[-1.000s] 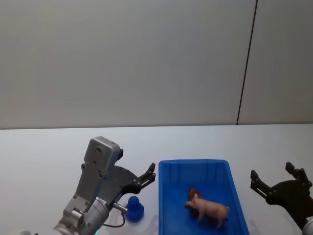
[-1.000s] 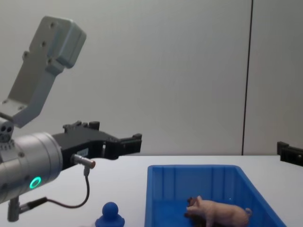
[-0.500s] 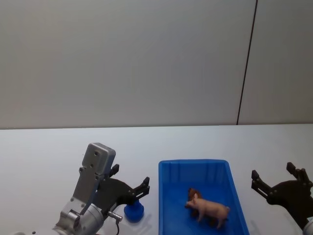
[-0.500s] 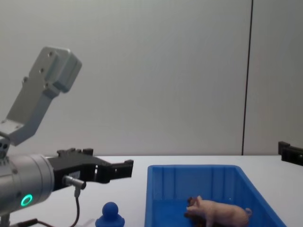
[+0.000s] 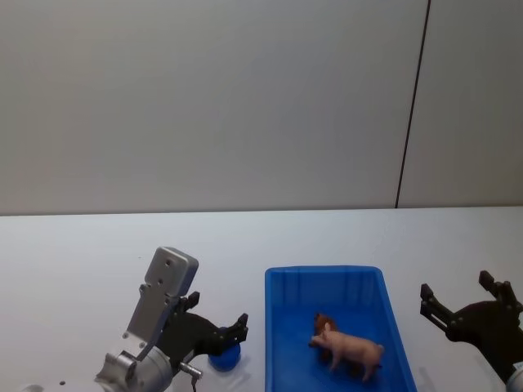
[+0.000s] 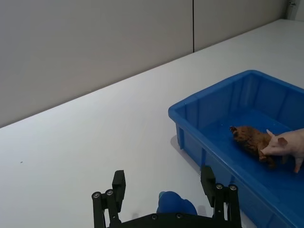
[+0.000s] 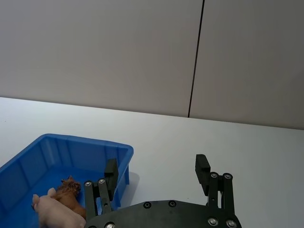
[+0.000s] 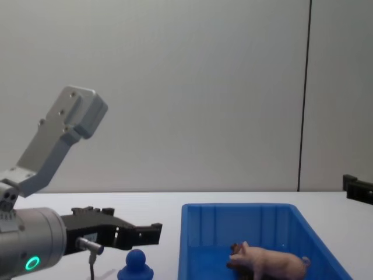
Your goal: Pick up the two dolls from the table and place them into the box.
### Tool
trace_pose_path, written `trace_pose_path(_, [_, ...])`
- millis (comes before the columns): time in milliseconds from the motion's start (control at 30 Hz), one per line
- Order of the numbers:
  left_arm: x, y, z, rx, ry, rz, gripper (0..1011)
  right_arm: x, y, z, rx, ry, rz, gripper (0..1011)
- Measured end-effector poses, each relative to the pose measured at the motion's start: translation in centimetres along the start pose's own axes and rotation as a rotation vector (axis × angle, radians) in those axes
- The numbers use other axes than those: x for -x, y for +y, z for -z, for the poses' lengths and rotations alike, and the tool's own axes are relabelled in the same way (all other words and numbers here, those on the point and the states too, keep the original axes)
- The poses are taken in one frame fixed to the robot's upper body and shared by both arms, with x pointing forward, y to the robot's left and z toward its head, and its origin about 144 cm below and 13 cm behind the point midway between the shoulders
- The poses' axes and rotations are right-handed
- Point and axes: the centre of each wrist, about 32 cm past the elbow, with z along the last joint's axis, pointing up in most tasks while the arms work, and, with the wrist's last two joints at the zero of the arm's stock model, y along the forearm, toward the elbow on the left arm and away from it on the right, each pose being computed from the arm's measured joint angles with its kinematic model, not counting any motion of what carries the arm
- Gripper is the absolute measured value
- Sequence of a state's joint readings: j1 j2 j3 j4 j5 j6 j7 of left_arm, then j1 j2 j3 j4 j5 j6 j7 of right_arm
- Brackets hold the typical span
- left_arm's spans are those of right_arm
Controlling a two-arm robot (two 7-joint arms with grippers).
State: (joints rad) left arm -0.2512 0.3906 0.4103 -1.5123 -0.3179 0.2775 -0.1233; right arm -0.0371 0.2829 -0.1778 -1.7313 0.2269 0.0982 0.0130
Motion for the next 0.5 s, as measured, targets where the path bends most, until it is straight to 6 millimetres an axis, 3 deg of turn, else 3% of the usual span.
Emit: trace_pose_path(500, [-0.44,-0.99,0.80,-0.074,-0.004,0.030,989,0.00,0.00,0.00,0.000,0.000,0.000,1001])
